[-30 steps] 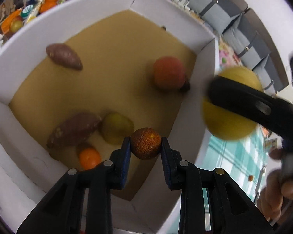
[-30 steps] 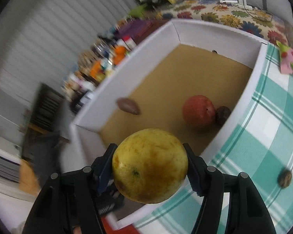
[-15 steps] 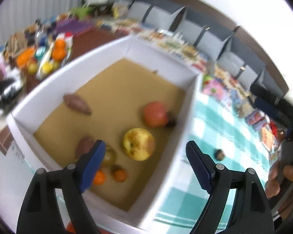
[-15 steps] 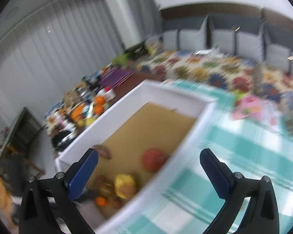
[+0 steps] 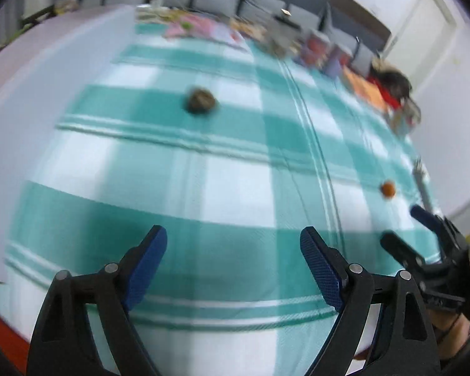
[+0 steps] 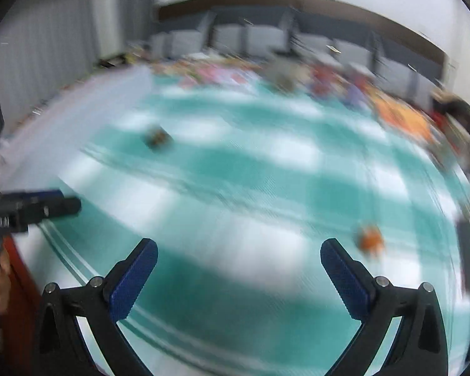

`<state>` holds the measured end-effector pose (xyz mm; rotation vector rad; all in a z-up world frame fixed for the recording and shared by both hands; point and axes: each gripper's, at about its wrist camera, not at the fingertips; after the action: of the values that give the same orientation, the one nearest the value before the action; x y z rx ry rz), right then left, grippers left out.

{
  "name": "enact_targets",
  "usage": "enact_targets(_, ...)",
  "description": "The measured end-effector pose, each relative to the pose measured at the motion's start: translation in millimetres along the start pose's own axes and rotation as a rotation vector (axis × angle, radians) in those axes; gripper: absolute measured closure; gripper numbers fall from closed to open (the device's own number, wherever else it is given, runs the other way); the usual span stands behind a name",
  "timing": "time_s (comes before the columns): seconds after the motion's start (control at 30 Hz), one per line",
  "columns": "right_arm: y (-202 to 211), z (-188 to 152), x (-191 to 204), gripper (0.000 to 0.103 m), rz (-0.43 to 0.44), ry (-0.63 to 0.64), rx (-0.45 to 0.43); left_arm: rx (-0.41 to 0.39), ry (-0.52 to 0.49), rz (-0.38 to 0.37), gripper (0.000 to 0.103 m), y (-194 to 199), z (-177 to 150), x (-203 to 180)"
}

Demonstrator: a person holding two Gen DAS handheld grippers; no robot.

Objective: Organize fruits

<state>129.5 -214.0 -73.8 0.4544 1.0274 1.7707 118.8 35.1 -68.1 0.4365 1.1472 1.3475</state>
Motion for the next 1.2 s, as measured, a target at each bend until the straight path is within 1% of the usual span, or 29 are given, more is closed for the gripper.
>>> enact_targets(0.07, -5, -25, -16, 0.0, -0.027, -0.054, 0.026, -0.012, -0.035, 0.005, 0.016, -20, -8, -17)
enact_targets(0.13, -7, -45, -37, 0.0, -0.075, -0.112, 0.034, -0.02, -0.082, 0.014, 0.015, -38, -9, -34)
enact_targets(0.2, -8, -54, -51, 0.0, -0.128, -0.158, 0.041, -0.031, -0.104, 0.032, 0.014, -53, -7, -49)
enact_targets(0.23, -9, -56, -55, 0.0, -0.139, -0.177, 0.046, -0.05, -0.109, 0.042, 0.014, -55, -7, -53)
enact_targets(0.27, -13, -61, -66, 0.0, -0.148, -0.206, 0.062, -0.057, -0.108, 0.037, 0.014, -59, -5, -58)
enact_targets(0.33, -23, -65, -82, 0.0, -0.155, -0.249, 0.106, -0.062, -0.097, 0.012, 0.006, -73, 3, -67)
enact_targets(0.37, -31, -68, -90, 0.0, -0.156, -0.259, 0.14, -0.067, -0.105, 0.013, 0.005, -81, 8, -73)
enact_targets(0.4, -33, -71, -94, 0.0, -0.151, -0.266, 0.154, -0.08, -0.14, 0.033, 0.004, -89, 13, -80)
enact_targets(0.43, -32, -71, -96, 0.0, -0.157, -0.266, 0.129, -0.081, -0.177, 0.051, 0.004, -97, 17, -86)
enact_targets(0.47, -35, -71, -100, 0.0, -0.16, -0.265, 0.138, -0.08, -0.225, 0.092, 0.003, -107, 23, -93)
enact_targets(0.5, -36, -69, -100, 0.0, -0.162, -0.263, 0.134, -0.078, -0.251, 0.133, 0.0, -115, 28, -97)
enact_targets(0.6, -37, -70, -100, 0.0, -0.164, -0.261, 0.134, -0.082, -0.242, 0.137, 0.0, -123, 40, -99)
enact_targets(1.2, -37, -70, -100, 0.0, -0.166, -0.26, 0.132, -0.087, -0.246, 0.139, 0.0, -123, 39, -99)
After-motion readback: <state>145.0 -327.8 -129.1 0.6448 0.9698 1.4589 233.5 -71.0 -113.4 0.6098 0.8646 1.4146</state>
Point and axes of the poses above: each gripper's, at about its wrist camera, not at the fingertips, and y roughly against the way its jaws point, x to its left, z to its top, and after that the axes turned 14 degrees about y, right-handed
